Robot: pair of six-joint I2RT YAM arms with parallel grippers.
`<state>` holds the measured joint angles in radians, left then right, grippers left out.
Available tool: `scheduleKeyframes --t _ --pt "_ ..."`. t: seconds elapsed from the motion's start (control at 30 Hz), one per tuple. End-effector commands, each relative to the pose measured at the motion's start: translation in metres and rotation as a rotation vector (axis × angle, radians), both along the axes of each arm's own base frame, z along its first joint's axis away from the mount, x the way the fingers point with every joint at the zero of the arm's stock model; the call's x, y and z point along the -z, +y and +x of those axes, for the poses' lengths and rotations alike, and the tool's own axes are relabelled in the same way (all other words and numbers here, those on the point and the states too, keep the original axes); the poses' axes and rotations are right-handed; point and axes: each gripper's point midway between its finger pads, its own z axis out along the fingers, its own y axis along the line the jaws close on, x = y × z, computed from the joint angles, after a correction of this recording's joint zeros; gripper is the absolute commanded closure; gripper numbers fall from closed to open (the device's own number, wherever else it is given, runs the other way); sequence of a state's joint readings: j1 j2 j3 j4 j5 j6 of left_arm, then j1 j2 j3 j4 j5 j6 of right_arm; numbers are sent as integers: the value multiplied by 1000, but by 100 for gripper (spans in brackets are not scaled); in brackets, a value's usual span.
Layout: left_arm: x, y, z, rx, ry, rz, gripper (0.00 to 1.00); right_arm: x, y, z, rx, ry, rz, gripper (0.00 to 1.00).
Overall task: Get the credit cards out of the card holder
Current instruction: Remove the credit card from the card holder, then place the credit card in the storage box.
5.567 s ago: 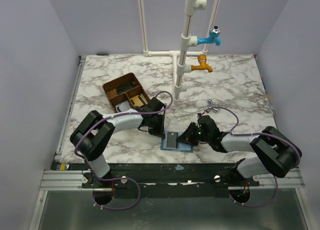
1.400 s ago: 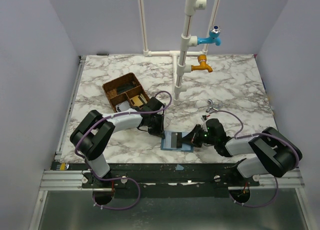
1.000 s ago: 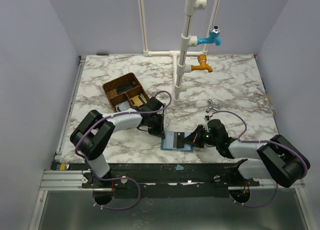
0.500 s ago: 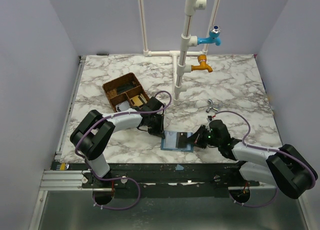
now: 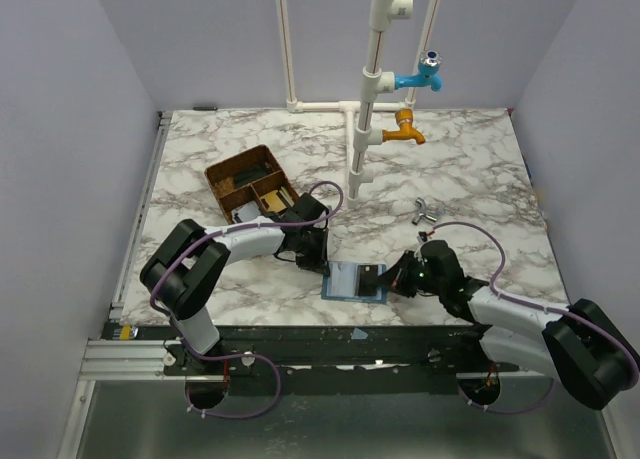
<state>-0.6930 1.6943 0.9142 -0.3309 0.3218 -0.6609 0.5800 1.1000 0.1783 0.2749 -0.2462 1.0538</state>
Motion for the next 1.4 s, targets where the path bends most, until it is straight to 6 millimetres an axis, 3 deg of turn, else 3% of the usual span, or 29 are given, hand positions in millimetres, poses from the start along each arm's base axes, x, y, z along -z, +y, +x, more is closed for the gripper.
scheduleKeyframes --t 0.0,0.63,0.9,0.97,1.1,1.17,1.23,1.37 --pt "29 36 -1 -23 2 170 100 16 -17 -5 29 22 -89 99" --pt "2 27 12 -24 -59 136 100 -14 -17 5 43 -39 -92 99" --pt "-38 24 23 -21 -136 103 100 -36 -12 14 39 -83 -70 99" --pt "-51 24 26 -22 -157 88 90 -44 -8 17 34 -96 -57 100" --pt "-80 21 29 -22 -197 13 48 -65 0 25 24 -128 -21 99" --pt "-95 20 30 -24 -211 -41 34 -75 4 29 21 -146 -7 99" --pt "-109 19 29 -23 -223 -92 26 -83 7 33 18 -158 3 99" --pt "-135 16 28 -16 -238 -202 23 -98 16 36 -3 -167 48 99"
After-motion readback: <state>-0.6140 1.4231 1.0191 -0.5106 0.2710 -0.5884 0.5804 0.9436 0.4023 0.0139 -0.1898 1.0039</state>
